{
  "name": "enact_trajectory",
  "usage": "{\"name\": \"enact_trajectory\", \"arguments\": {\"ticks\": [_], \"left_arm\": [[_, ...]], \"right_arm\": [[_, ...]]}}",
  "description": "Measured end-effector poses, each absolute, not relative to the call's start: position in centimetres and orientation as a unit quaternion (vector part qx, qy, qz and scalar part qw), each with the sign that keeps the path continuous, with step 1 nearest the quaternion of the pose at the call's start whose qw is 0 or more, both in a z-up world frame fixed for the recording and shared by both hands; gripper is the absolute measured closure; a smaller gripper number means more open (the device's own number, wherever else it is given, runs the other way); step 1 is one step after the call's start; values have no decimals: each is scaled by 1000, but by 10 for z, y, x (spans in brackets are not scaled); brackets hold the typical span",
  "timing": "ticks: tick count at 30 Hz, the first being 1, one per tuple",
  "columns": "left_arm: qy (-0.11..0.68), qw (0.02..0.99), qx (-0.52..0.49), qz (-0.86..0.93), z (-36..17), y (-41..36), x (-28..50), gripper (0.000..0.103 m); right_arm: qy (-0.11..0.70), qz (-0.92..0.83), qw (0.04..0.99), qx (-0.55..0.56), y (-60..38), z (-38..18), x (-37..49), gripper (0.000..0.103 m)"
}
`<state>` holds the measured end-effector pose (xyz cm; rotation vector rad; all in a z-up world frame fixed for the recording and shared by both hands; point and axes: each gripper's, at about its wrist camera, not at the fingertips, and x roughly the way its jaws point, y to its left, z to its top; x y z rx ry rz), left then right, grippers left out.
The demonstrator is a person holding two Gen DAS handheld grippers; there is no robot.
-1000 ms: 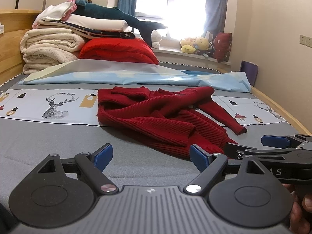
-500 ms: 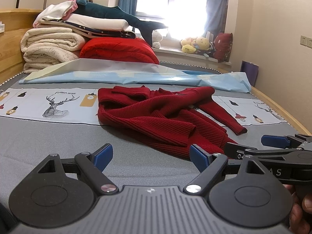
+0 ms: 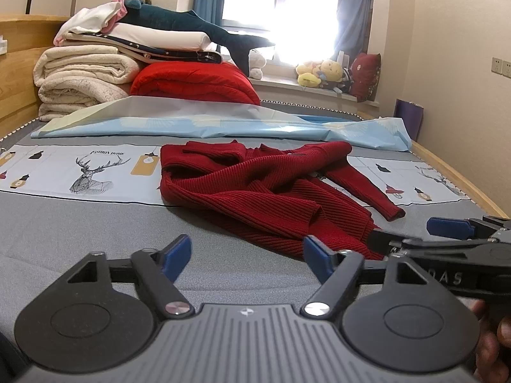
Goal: Fold small clothes
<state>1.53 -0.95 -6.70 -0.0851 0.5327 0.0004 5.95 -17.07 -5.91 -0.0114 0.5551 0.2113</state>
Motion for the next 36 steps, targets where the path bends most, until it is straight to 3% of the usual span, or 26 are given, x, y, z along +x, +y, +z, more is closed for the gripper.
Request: {"name": "enact_trajectory", "arguments": {"ticks": [4,7,12,19,23,25,29,31,32,33,36], "left_arm": [[269,962,-38,5,-69,-6,18,65],[280,959,-38,6,-73,-2,23,84],[301,952,-47,-5,-77,3,43,88],[338,936,-91,-20,-94,7,121,87],[367,921,-132,-6,-121,10,183,73],[383,910,-158,8,-138,14,213,60],[416,872,-257,24,-167,30,253,54],[422,859,-287,33,-173,35,263,58],[423,859,-286,34,-174,37,267,64],[425,861,-278,30,-173,40,270,86],[429,872,-236,-1,-159,53,272,95]], "right_arm": [[254,97,962,13,-184,-47,64,23],[231,107,967,20,-203,-27,81,23],[194,100,976,5,-242,-11,124,23],[228,62,971,40,-276,-38,161,50],[218,66,973,36,-277,-40,164,50],[224,66,971,41,-278,-42,165,49],[229,71,970,42,-284,-42,172,44],[234,68,969,42,-285,-42,176,41],[236,65,969,41,-287,-42,178,41],[237,59,969,42,-289,-43,180,40],[247,43,967,54,-297,-46,189,39]]}}
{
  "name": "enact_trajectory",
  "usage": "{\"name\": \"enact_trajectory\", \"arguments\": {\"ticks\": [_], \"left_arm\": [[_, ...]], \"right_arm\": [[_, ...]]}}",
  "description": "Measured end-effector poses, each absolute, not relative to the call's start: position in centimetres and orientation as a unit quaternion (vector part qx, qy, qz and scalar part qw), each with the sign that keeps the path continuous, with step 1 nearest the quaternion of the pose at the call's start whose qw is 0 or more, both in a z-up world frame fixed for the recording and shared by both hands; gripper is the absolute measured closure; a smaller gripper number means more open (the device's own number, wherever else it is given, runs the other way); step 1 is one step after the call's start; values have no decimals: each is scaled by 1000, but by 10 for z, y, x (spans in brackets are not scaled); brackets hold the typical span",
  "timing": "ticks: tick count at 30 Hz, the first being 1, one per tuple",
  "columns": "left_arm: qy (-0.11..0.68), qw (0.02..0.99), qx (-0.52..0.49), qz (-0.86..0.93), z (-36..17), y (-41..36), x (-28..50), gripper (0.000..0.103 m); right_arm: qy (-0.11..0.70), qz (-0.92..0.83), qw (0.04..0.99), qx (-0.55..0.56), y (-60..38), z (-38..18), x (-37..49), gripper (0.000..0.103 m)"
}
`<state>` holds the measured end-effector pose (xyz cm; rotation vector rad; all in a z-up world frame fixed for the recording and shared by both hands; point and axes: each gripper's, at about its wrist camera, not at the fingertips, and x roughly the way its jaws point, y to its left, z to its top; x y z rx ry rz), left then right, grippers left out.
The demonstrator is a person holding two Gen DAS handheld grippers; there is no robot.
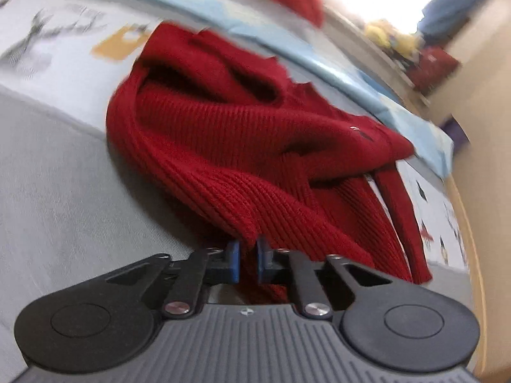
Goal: Fold small clothes
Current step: 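Grasp the red sweater hem with the left gripper while the right gripper grasps beside it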
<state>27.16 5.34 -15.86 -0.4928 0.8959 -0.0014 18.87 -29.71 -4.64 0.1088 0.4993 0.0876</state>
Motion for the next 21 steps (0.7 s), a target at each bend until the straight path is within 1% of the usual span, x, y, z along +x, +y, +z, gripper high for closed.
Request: {"name": "enact_trajectory", "arguments": {"ticks": [5,6,7,9,10,11,12,13,15,16,17,19,21], "left_arm": [[439,890,-123,-8,-116,106,244,96],[448,890,-91,0,-112,120,239,96],[457,887,-60,6,-112,133,233,97],[481,877,-6,16,-117,160,220,99],[488,872,16,30,-122,171,215,103],[494,866,43,61,-128,184,209,103],[503,860,44,76,-134,197,206,103],[516,852,14,80,-141,213,202,103],[542,832,-105,62,-152,243,199,103],[539,826,-155,55,-152,254,198,102],[527,829,-180,46,-150,259,197,102],[514,833,-204,28,-145,263,200,93],[519,822,-233,12,-152,255,208,91]], "right_arm": [[269,34,960,67,-306,-58,209,40],[275,32,958,70,-307,-61,214,44],[284,31,956,71,-306,-65,220,50],[300,32,950,73,-303,-74,231,55],[309,33,948,72,-300,-79,236,56],[319,35,945,69,-296,-83,241,56],[332,37,940,65,-290,-90,248,56],[345,38,936,60,-285,-96,254,56],[368,40,928,52,-275,-109,266,55],[378,39,924,49,-270,-116,272,55],[388,39,920,48,-266,-123,278,55],[408,37,911,45,-259,-136,291,54],[420,29,906,38,-255,-148,302,53]]}}
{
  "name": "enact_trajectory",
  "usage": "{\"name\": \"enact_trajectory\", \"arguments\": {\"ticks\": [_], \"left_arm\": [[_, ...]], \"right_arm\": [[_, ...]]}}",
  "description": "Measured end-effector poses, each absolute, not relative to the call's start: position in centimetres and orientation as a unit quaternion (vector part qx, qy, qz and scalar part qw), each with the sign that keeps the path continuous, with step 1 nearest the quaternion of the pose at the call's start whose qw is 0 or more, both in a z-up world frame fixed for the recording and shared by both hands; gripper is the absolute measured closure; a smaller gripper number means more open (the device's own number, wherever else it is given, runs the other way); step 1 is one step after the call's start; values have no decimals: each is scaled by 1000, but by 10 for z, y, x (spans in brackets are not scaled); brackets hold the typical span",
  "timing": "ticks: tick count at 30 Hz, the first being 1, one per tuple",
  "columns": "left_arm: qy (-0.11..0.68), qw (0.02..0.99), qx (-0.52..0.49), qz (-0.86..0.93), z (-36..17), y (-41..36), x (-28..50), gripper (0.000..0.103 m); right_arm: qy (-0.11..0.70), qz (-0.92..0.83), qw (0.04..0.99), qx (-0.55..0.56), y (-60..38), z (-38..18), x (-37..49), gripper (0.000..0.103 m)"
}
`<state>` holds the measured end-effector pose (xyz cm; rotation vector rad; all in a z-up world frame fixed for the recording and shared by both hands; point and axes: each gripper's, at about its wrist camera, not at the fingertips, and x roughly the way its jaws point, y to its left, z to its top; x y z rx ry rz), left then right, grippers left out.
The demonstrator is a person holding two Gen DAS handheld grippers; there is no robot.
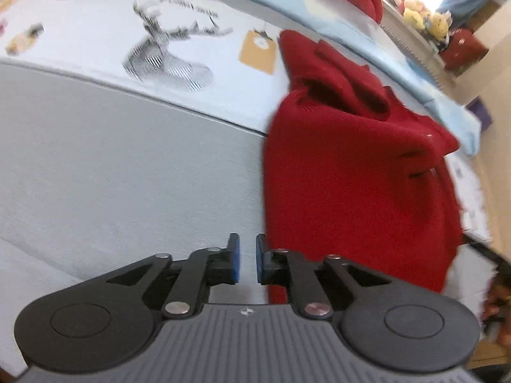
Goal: Fold small clothes
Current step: 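Grasp the red sweater hem with the left gripper while the right gripper grasps beside it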
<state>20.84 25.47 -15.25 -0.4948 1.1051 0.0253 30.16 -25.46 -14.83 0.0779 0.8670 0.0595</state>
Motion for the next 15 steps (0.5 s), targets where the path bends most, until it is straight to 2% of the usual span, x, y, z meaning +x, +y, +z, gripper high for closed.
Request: {"name": "enact_trajectory", "arguments": {"ticks": [3,5,7,10,11,13,14,15], "left_arm": [[550,801,-235,-16,-165,235,215,90],[564,796,-218,-32,-173,222,225,84],[580,789,-196,-49,-184,209,236,64],[592,789,-159,-50,-191,196,239,64],[591,789,-156,-51,-190,194,240,64],[592,789,-155,-55,-189,191,241,68],[594,789,-150,-55,-190,190,242,71],[594,790,-140,-54,-190,188,239,82]], "right_arm": [[433,20,901,32,-252,-163,314,52],[440,14,897,31,-253,-170,321,52],[448,9,893,31,-255,-177,328,52],[460,10,887,29,-257,-185,338,52],[463,14,886,27,-256,-187,340,55],[467,25,884,24,-254,-188,343,75],[467,28,883,22,-254,-186,343,77],[464,29,885,19,-253,-181,342,87]]}}
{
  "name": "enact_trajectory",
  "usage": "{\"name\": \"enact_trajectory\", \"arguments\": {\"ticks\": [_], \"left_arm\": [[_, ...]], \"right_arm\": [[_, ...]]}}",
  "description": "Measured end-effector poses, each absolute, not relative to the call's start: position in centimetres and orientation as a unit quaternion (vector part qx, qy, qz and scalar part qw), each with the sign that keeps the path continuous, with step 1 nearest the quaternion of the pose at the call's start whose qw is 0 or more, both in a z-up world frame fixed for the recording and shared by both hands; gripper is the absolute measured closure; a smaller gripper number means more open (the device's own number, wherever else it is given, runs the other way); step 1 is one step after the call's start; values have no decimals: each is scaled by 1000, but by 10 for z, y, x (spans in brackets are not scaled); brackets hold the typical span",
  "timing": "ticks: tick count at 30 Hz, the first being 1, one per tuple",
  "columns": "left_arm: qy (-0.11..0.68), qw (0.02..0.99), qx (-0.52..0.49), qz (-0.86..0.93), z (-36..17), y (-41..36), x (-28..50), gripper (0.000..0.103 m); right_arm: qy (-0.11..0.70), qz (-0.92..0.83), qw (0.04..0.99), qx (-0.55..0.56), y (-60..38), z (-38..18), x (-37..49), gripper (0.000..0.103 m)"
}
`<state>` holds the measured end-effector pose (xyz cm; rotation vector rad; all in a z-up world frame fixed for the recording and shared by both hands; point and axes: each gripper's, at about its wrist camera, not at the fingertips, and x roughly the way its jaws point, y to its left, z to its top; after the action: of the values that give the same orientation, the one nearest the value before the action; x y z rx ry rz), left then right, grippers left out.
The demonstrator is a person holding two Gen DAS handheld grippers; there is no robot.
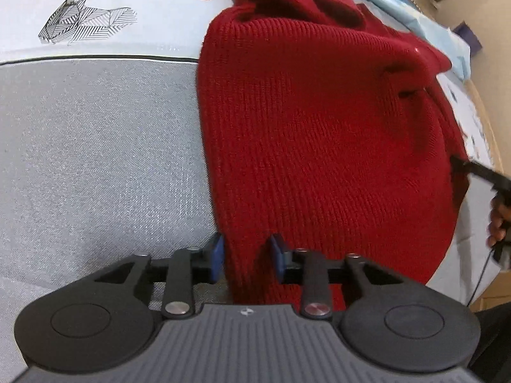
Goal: Fold small clothes
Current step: 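Grasp the red sweater hem with the left gripper while the right gripper grasps beside it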
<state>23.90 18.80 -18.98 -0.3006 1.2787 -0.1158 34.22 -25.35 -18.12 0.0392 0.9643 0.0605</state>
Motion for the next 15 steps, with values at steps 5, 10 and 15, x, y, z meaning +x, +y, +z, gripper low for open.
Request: {"name": "enact_trajectory", "arguments": {"ticks": [5,10,15], "left_arm": [[581,805,-105,-56,-175,177,236,94],[534,836,-103,-69,-139,175,216,97],[516,853,-39,-61,-109,180,185,97]], "right_arm": [[417,46,907,42,-269,-131,316,89],[396,69,914,45,-300,-83,250,90],[481,126,867,35,-323,-85,186,89]]}}
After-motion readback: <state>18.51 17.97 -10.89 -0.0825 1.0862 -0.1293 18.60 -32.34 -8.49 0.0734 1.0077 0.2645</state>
